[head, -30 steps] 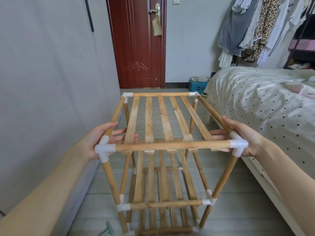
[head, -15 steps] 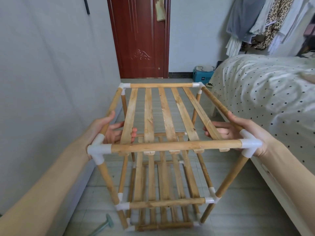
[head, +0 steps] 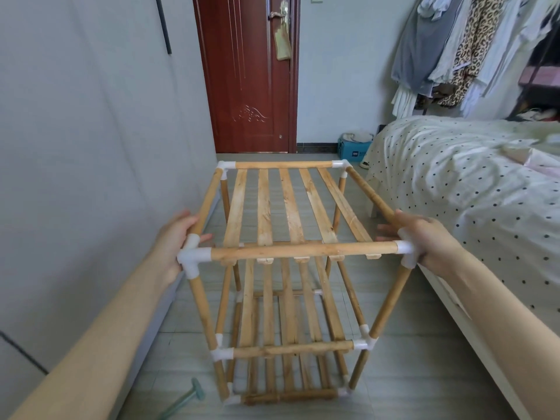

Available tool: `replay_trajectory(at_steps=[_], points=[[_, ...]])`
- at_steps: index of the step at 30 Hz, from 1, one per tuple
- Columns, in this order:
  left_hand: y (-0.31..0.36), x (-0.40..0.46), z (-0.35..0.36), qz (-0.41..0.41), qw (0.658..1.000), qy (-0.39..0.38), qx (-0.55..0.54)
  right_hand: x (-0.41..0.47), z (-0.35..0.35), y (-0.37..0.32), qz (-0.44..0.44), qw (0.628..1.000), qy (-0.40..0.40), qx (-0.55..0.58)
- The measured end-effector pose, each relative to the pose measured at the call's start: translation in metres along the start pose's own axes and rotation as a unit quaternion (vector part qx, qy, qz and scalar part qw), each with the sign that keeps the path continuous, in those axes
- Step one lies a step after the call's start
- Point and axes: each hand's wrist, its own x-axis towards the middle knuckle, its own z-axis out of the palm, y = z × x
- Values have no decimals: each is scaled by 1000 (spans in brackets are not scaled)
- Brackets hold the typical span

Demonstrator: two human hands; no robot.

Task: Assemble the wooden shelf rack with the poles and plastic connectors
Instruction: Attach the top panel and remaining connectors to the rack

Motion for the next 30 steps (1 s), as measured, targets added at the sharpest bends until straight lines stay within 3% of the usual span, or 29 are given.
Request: replay_trajectory(at_steps=[2, 5, 7, 9, 18, 24, 27, 30], points=[[-8, -17, -2, 99, 994, 24, 48, -14, 5, 7, -119, 971, 87, -188], [-23, -38, 0, 222, 955, 36, 192, -33, 18, 21, -311, 837, 123, -432], [-30, -41, 2, 263, 934, 61, 235, -43, 22, 25, -337, 772, 98, -530], [-33, -40, 6, 281, 932, 72, 217, -45, 19, 30, -345, 734, 97, -577], [-33, 5, 36, 263, 939, 47, 215, 9, 17, 39, -377, 732, 171, -541], [-23, 40, 54, 244, 935, 27, 256, 33, 31, 41, -301, 737, 201, -572], [-28, 39, 50, 261, 921, 44, 284, 19, 45, 52, -314, 701, 205, -606], [-51, 24, 26, 300, 893, 37, 334, -12, 76, 75, -437, 641, 86, -625]])
